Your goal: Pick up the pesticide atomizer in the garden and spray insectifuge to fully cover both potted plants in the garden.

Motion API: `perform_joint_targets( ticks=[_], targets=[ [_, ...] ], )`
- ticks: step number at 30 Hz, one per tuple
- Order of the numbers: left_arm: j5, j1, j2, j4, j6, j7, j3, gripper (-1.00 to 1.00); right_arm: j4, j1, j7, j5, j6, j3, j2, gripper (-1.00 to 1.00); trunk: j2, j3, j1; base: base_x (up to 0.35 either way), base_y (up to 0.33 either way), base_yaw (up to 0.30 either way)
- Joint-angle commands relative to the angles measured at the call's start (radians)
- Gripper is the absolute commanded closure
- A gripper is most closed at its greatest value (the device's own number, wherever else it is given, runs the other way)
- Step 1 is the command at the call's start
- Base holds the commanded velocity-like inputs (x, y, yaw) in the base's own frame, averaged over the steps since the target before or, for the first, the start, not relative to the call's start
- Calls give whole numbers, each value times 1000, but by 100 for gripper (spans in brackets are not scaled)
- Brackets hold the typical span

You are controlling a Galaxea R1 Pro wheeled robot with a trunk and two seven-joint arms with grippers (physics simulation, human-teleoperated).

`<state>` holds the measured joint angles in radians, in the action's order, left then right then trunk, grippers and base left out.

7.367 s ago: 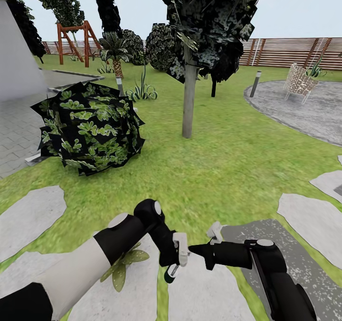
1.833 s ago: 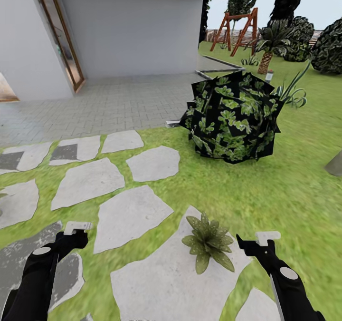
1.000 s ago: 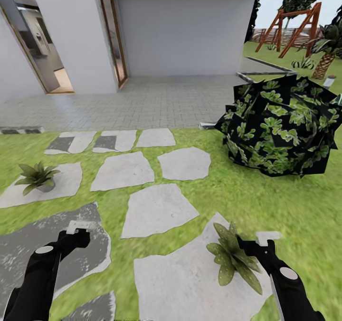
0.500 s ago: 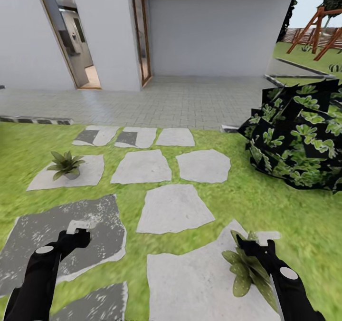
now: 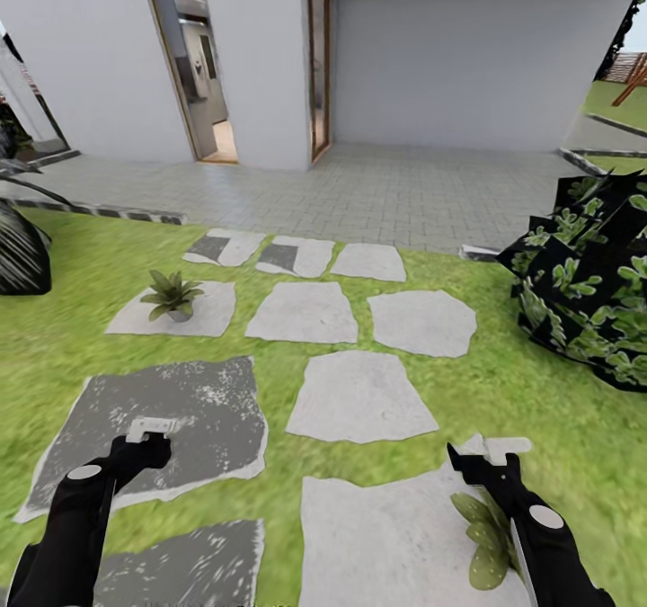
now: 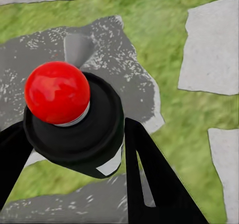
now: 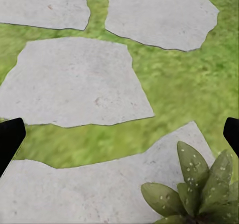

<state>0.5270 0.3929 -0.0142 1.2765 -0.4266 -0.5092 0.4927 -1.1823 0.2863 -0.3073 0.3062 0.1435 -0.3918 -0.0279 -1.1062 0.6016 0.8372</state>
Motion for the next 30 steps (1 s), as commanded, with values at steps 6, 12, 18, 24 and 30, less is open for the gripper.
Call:
perform_joint_targets(
  ticks=[6, 12, 18, 24, 30],
  targets=[
    [10, 1, -1, 0, -1, -7, 3, 100, -3, 1, -9, 8, 4, -4, -1, -100, -1, 1, 0, 0, 116, 295],
    [10, 1, -1, 1, -1, -7, 3, 100, -3, 1, -9, 8, 4, -4, -1, -100, -1, 1, 0, 0, 301, 80],
    [10, 1, -1, 1, -1, -7, 3, 100, -3, 1, -9, 8, 4, -4, -1, -100, -1, 1, 0, 0, 319, 1],
    [10, 1, -1, 1, -1, -6, 3, 100, -3, 1, -9, 8, 4, -4, -1, -100, -1, 1, 0, 0, 319, 0],
    [10, 1, -1, 1, -1, -6, 3, 100, -3, 1, -9, 8, 4, -4, -1, -100, -1, 5, 0, 80, 259, 122]
  ],
)
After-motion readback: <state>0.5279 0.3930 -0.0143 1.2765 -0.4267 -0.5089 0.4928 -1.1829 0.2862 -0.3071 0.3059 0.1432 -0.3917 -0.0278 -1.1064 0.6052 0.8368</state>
